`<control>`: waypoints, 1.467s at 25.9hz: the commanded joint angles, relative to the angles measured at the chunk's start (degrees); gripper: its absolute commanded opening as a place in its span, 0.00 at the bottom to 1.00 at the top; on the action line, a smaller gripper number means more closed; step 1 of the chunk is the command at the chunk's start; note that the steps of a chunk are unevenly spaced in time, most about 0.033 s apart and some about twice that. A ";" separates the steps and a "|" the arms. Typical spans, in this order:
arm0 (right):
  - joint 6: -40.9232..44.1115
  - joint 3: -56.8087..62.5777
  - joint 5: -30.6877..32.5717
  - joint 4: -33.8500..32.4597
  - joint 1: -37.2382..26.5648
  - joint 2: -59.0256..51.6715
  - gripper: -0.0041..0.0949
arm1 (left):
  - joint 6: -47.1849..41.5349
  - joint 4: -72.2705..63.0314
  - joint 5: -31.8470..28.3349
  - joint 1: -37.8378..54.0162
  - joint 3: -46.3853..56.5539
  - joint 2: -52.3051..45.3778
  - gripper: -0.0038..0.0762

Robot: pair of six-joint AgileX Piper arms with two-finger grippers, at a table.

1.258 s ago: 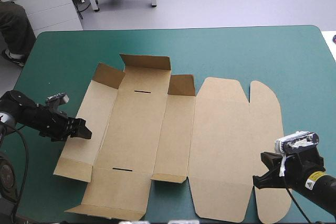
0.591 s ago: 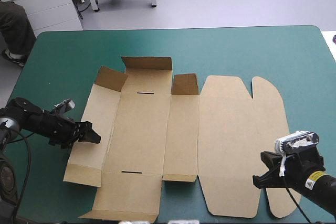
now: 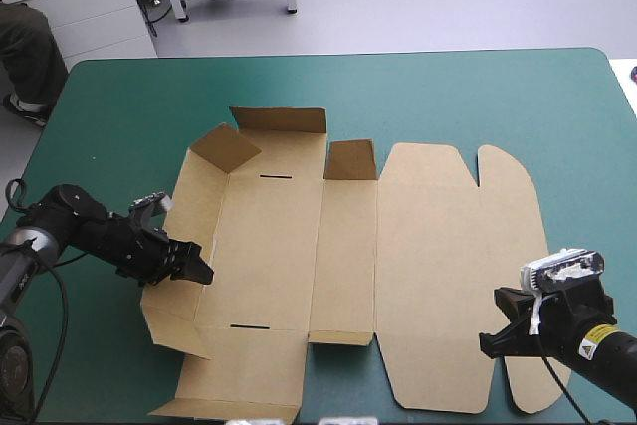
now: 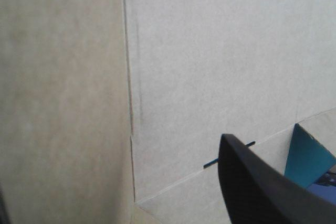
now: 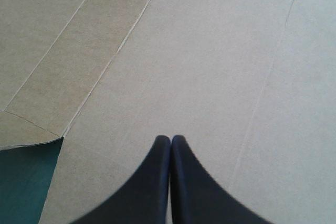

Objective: Fold the box

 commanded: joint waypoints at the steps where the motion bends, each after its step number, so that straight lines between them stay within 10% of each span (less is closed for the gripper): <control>1: -0.50 -1.42 -3.13 0.37 -0.40 0.35 0.02 | -0.56 -2.77 5.60 -0.44 -1.02 -2.02 0.57; 3: -0.50 -1.42 -2.70 0.37 -0.40 0.35 0.02 | -0.85 -2.77 5.60 -0.44 -1.02 -2.04 0.55; 7: -0.50 -1.42 -1.13 0.37 -0.40 0.35 0.02 | -0.85 -2.77 5.60 -0.44 -1.14 -4.05 0.04; 22: -0.78 -1.42 -0.09 0.37 -0.40 0.35 0.02 | -9.07 5.37 3.58 -0.97 -9.06 -3.90 0.04; 38: -0.81 -1.42 1.69 0.73 -0.40 0.35 0.02 | -8.63 46.75 4.18 -22.03 -38.11 10.25 0.04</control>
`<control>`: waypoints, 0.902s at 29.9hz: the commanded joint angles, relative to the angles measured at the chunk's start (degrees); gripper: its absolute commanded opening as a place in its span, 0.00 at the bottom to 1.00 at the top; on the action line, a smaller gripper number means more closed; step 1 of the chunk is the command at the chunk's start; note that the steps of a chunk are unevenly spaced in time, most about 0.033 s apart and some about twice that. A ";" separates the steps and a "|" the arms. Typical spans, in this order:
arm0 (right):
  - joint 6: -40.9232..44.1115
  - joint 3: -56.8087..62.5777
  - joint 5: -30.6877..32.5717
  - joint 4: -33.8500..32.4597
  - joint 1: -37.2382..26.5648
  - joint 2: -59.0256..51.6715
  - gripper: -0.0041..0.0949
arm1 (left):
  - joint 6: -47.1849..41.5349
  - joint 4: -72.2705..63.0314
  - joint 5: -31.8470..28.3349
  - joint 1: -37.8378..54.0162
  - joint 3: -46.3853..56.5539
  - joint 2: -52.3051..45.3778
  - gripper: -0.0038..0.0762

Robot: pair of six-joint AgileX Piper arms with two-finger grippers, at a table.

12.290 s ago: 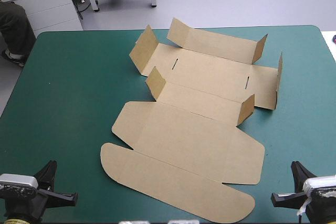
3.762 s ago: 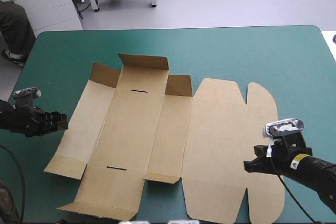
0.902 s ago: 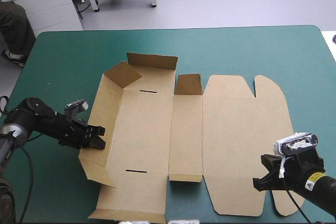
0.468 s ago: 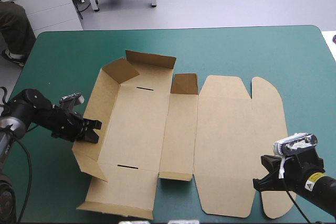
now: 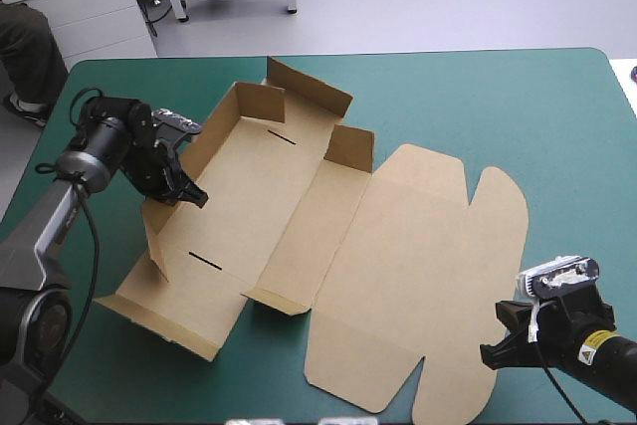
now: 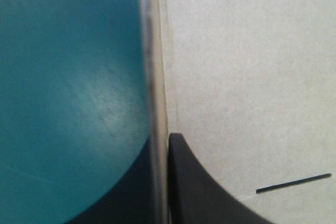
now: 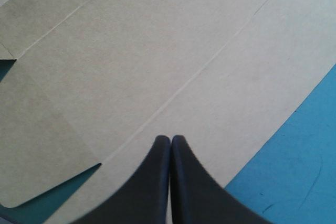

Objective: Fold the box

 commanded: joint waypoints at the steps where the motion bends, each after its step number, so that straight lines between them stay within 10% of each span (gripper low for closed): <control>1: -0.22 -1.42 -2.71 0.73 -0.35 0.35 0.02 | 3.95 9.99 2.30 -5.67 -5.16 -0.08 0.04; 27: 1.34 -1.42 -2.71 3.86 -0.35 0.35 0.02 | 3.82 44.33 -25.02 -28.14 -6.30 3.04 0.04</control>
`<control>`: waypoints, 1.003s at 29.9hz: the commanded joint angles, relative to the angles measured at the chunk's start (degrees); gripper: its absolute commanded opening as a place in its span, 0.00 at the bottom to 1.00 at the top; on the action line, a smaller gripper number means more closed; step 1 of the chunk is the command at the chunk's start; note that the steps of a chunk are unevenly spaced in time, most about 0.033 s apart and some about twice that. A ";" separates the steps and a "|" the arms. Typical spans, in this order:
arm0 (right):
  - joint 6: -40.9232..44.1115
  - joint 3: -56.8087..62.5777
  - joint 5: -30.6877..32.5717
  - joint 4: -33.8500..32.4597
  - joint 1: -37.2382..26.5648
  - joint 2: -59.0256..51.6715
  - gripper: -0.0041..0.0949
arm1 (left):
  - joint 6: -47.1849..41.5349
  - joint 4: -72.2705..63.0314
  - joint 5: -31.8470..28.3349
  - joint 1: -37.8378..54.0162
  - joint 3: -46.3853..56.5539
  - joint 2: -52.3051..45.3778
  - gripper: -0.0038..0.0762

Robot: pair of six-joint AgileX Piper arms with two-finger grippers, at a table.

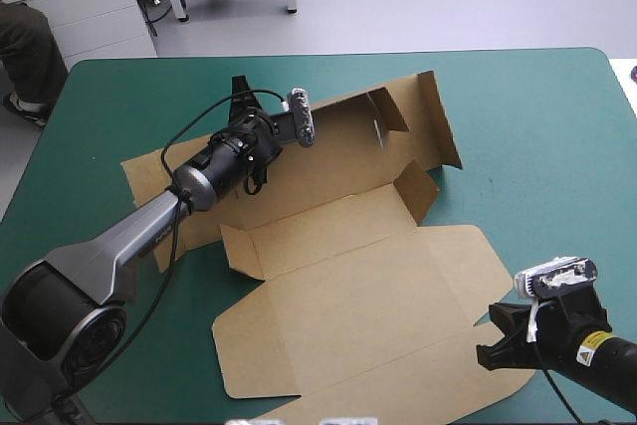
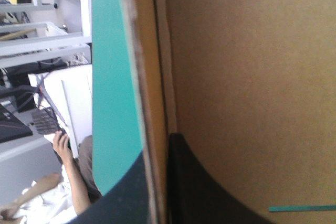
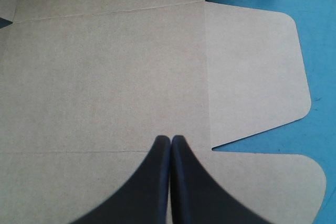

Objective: Fold the box

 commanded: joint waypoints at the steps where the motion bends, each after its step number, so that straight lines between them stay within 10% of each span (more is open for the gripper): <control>1: 0.90 -1.42 -2.84 1.02 -0.35 0.35 0.02 | 0.53 3.60 -3.90 -1.96 -1.37 -2.61 0.04; 13: 1.52 -1.42 -2.84 -0.01 -0.35 0.35 0.02 | -4.33 8.05 -7.89 -7.98 0.97 -4.66 0.04; 30: 6.21 -1.42 -2.94 -3.62 -0.35 0.35 0.02 | -40.29 56.56 -11.74 -19.22 29.38 -18.68 0.04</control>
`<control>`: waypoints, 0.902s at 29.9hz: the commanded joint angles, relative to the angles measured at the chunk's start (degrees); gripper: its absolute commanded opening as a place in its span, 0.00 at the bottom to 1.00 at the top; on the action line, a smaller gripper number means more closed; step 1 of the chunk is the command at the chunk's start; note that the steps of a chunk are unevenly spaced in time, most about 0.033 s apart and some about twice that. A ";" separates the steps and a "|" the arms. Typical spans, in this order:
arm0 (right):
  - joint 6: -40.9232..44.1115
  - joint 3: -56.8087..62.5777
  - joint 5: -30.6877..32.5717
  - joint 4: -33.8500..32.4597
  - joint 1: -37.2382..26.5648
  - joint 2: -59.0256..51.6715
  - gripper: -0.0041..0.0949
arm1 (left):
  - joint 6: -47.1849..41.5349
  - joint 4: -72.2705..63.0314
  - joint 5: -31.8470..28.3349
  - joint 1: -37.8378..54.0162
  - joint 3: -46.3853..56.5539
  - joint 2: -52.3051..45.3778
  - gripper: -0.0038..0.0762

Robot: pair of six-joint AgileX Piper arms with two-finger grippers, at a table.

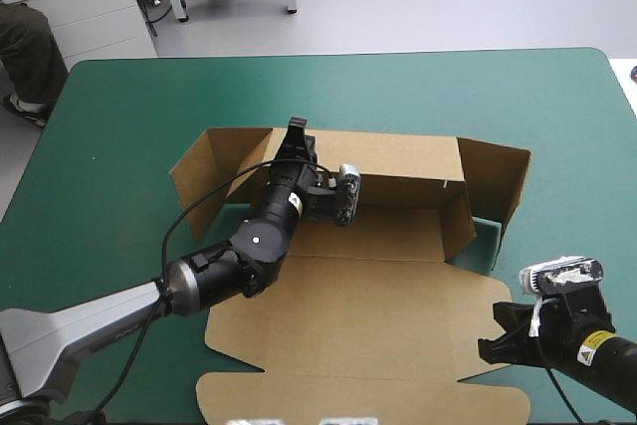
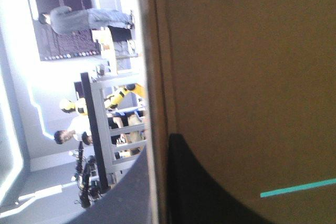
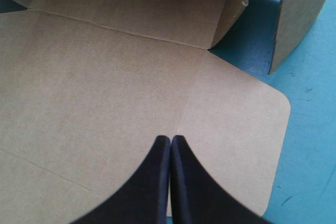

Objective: Fold the box

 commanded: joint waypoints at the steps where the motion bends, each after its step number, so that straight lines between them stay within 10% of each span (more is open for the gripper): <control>1: 3.14 -1.42 -2.94 -3.31 -0.35 0.35 0.02 | -2.75 7.69 1.13 -1.65 2.06 -4.17 0.04; 21: 17.75 -1.42 -4.42 -19.80 -0.35 0.35 0.03 | -7.63 6.05 2.98 -1.78 5.34 -3.93 0.04; 27: 18.24 -1.42 -4.51 -19.68 -0.35 0.35 0.26 | -10.10 6.24 3.75 -1.78 5.34 -3.93 0.04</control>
